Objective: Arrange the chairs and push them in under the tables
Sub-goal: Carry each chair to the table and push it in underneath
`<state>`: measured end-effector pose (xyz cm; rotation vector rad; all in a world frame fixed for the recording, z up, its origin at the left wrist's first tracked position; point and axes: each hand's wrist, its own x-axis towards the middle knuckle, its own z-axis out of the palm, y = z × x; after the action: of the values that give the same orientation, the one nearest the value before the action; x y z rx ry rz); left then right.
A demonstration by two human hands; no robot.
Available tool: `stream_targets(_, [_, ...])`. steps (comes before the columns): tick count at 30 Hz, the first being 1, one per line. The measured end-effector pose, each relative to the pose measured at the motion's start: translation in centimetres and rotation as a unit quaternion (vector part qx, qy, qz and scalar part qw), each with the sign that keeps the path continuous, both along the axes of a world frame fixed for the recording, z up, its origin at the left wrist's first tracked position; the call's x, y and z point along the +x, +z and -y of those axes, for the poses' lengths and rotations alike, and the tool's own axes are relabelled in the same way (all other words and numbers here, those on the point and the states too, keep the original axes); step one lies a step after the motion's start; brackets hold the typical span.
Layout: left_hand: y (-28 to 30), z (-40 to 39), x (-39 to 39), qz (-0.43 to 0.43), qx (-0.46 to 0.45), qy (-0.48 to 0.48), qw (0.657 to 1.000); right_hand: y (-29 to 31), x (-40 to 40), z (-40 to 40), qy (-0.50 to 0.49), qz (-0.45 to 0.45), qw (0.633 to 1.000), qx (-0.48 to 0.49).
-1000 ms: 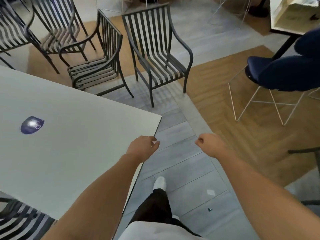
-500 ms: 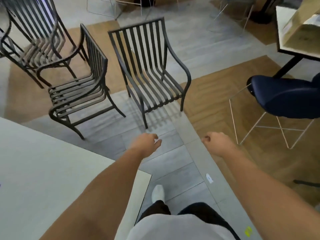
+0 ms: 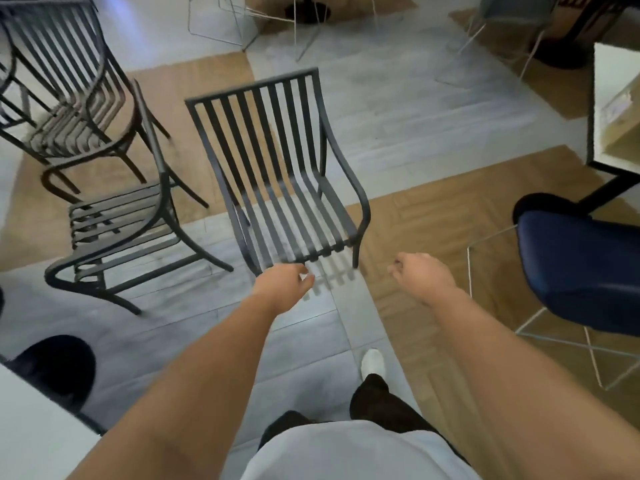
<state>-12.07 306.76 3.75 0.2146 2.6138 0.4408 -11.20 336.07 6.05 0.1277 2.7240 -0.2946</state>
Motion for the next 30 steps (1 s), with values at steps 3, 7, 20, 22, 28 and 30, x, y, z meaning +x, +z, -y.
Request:
stream_targets(3, [1.2, -4.4, -4.6, 0.01, 0.012, 0.032, 0.999, 0.6, -5.8, -4.0, 0.052, 0.008, 0.998, 0.028])
stream_targets(7, [2.7, -9.6, -10.6, 0.003, 0.034, 0.059, 0.998, 1.3, -13.0, -8.5, 0.079, 0.015, 0.996, 0.041])
stream_targets(20, [0.8, -13.8, -32.1, 0.026, 0.038, 0.062, 0.997, 0.9, -33.6, -12.6, 0.078, 0.025, 0.996, 0.035])
stream_targets(22, [0.5, -14.0, -35.6, 0.032, 0.027, 0.044, 0.998, 1.0, -36.5, -12.9, 0.071, 0.028, 0.996, 0.035])
stream_targets(28, [0.4, -14.9, -44.4, 0.028, 0.017, 0.033, 0.999, 1.0, -44.4, -13.6, 0.07, 0.042, 0.995, 0.05])
stream_targets(30, [0.5, -15.1, -46.8, 0.033, 0.022, 0.027, 0.999, 1.0, -47.3, -13.6, 0.072, 0.044, 0.995, 0.048])
